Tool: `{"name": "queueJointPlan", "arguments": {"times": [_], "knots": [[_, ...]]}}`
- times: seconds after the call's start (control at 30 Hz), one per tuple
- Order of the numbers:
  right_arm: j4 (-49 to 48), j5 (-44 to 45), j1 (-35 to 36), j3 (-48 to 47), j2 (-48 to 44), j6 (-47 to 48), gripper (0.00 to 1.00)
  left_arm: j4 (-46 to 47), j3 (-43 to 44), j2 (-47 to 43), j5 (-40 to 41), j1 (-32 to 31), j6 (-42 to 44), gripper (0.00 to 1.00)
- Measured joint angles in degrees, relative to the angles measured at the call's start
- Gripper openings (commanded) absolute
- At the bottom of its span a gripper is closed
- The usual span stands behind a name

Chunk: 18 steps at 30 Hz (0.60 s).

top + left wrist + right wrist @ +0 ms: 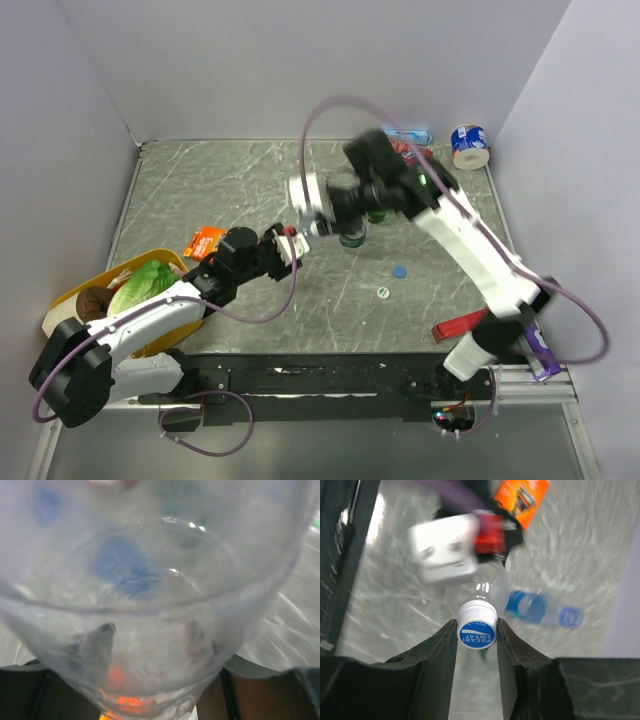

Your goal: Screw on the bottle caps

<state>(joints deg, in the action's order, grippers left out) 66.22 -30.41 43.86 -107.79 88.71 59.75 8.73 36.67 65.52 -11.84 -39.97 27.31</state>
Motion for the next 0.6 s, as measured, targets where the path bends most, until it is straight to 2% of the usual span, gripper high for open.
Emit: {"name": "queueJointPlan", "arguments": {"times": [0.1, 0.13, 0.2, 0.3, 0.33, 0.37, 0.4, 0.43, 0.47, 0.5, 0.6], "knots": [[4.2, -3.2, -4.6, -17.4, 12.0, -17.5, 0.00, 3.8, 1.3, 1.6, 11.4, -0.9, -5.8, 0.01], [3.3, -4.2, -5.9, -19.8, 14.2, -22.7, 0.00, 4.4, 1.8, 2.4, 15.0, -0.9, -7.3, 0.01], [1.5, -4.5, -7.1, -20.2, 16.0, -30.4, 0.00, 4.7, 2.4, 4.2, 19.3, -1.1, -9.2, 0.01], [0.5, -2.9, -7.2, -20.2, 16.7, -36.8, 0.00, 4.4, 2.4, 4.8, 20.9, -1.8, -11.6, 0.01], [0.2, -2.7, -7.2, -20.2, 16.7, -37.9, 0.00, 4.3, 2.5, 4.8, 21.0, -1.9, -12.3, 0.05], [0.0, -2.2, -7.1, -20.6, 16.6, -39.0, 0.00, 4.2, 2.8, 4.8, 20.7, -2.0, -13.2, 0.15], [-0.2, -2.1, -7.1, -20.9, 16.6, -39.5, 0.00, 4.1, 3.0, 4.8, 20.7, -2.1, -13.7, 0.31], [-0.4, -1.9, -7.1, -21.1, 16.6, -40.0, 0.00, 4.0, 3.1, 4.8, 20.4, -2.1, -14.2, 0.63], [-0.6, -1.7, -7.1, -21.3, 16.5, -40.3, 0.00, 4.0, 3.3, 4.7, 20.0, -2.1, -14.8, 0.74], [-0.5, -1.6, -7.0, -21.4, 16.4, -40.4, 0.00, 3.8, 3.4, 4.7, 19.4, -2.1, -15.1, 0.96], [0.4, -1.8, -6.2, -21.5, 16.2, -39.8, 0.00, 3.7, 3.9, 4.1, 16.2, -2.3, -14.9, 0.96]]}}
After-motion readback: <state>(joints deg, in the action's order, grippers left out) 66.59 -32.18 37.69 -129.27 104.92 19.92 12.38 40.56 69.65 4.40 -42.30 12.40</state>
